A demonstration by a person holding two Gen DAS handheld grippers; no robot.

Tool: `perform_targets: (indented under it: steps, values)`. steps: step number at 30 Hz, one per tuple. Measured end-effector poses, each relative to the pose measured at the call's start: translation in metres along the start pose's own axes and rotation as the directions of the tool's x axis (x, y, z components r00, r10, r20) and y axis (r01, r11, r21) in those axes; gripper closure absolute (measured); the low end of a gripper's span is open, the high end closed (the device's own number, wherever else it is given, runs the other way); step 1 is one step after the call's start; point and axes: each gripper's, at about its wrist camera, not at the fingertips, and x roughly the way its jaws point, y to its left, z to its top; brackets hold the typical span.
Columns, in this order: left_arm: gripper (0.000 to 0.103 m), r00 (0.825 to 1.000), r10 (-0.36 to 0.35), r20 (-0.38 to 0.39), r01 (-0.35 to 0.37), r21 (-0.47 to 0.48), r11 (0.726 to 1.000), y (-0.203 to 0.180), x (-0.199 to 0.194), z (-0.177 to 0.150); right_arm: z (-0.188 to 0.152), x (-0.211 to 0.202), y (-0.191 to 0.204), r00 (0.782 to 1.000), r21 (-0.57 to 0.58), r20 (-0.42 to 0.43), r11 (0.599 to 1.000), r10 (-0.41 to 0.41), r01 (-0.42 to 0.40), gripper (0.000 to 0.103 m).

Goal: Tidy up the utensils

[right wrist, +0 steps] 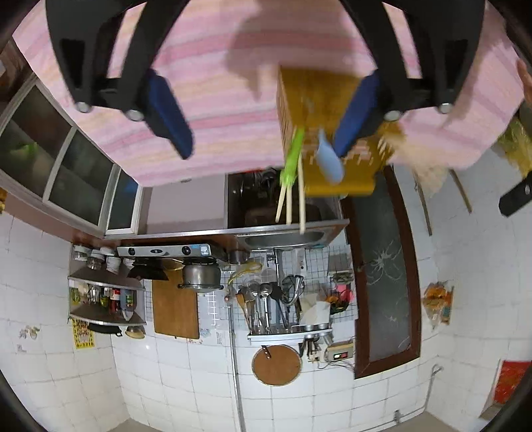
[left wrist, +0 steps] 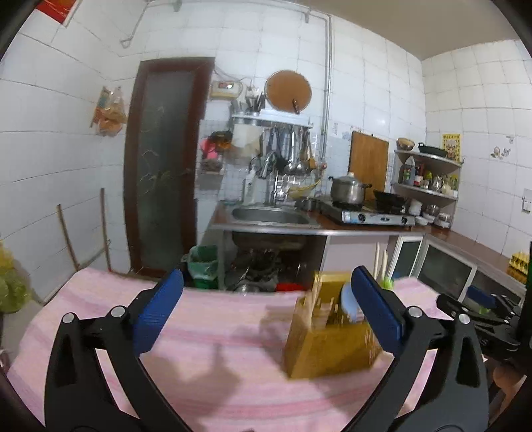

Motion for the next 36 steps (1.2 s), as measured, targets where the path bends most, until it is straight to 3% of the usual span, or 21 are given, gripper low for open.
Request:
perform_targets:
  steps: [3,10,15,22,36]
  values:
    - [0.005,0.999,0.028,-0.019,-0.028,0.012,1.0,0.004,-0.032,-0.027,-0.036,-0.039,0.008,1.0,-0.022,0.005,1.0,0.01,-0.01,0.004]
    - [0.005,0.991,0.047,-0.128,-0.047,0.004,0.999,0.007,-0.081,-0.108,-0.107,-0.096,0.031,0.999,-0.087,0.002,0.995,0.039,-0.039,0.004]
    - [0.005,0.991,0.079,-0.109,-0.079,0.005,0.997,0.01,-0.103,-0.14,-0.132,-0.122,0.032,0.999,-0.049,0.01,0.998,0.036,-0.035,0.004]
    - [0.005,0.988,0.114,-0.105,-0.107,0.074,0.992,0.01,-0.111,-0.167,-0.15,-0.128,0.034,0.999,-0.05,0.025,0.998,0.029,-0.028,0.004]
    - [0.005,0.996,0.088,-0.03,-0.086,0.066,0.994,0.008,-0.129,-0.163,-0.154,-0.141,0.032,0.998,-0.03,0.062,1.0,0.005,-0.003,0.004]
